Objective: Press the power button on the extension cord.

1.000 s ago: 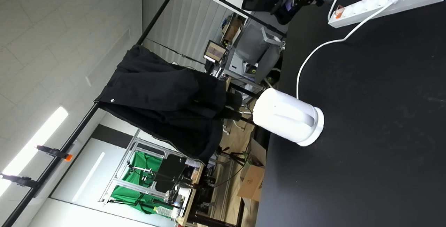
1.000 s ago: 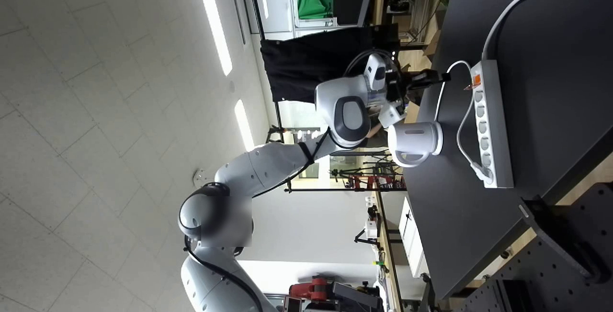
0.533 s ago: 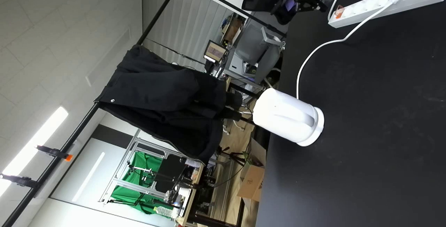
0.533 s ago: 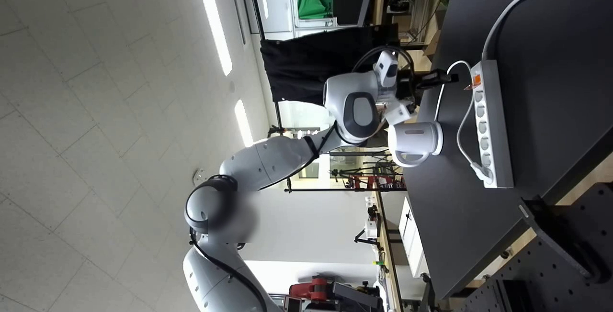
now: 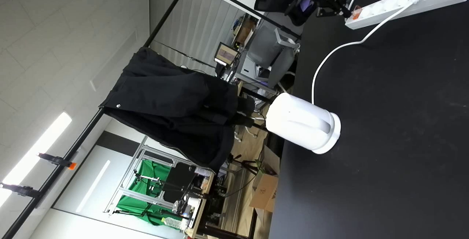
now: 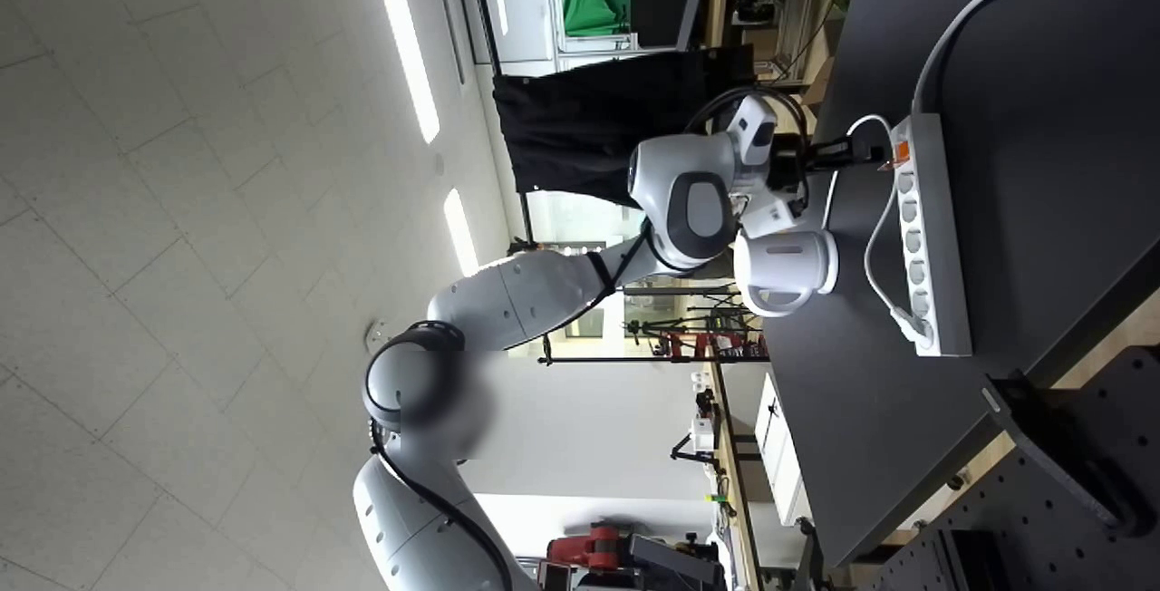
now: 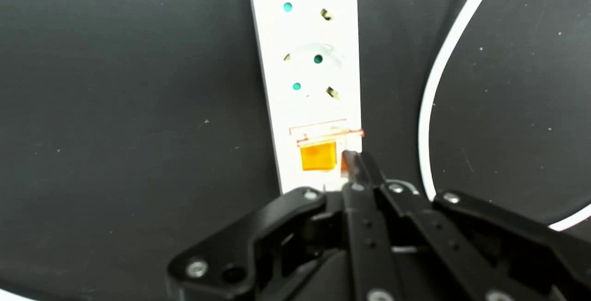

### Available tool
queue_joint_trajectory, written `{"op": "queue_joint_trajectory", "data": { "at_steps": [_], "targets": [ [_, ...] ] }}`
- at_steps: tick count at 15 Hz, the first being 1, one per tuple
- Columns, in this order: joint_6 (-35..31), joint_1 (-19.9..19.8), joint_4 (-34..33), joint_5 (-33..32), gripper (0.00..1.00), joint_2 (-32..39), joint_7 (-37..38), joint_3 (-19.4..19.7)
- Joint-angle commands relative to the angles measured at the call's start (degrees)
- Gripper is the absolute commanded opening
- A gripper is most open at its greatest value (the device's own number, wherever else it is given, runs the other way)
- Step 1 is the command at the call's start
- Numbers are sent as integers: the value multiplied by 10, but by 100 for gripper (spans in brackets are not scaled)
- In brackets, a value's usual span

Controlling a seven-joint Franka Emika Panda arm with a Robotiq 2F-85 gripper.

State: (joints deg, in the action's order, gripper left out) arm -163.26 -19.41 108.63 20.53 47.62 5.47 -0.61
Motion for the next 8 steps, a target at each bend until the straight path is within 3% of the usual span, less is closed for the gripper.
{"op": "queue_joint_trajectory", "data": {
  "at_steps": [1,8],
  "targets": [
    [17,-14,-23,7,0,13,-1,-11],
    [22,-20,-36,5,0,26,1,-7]
  ]
}}
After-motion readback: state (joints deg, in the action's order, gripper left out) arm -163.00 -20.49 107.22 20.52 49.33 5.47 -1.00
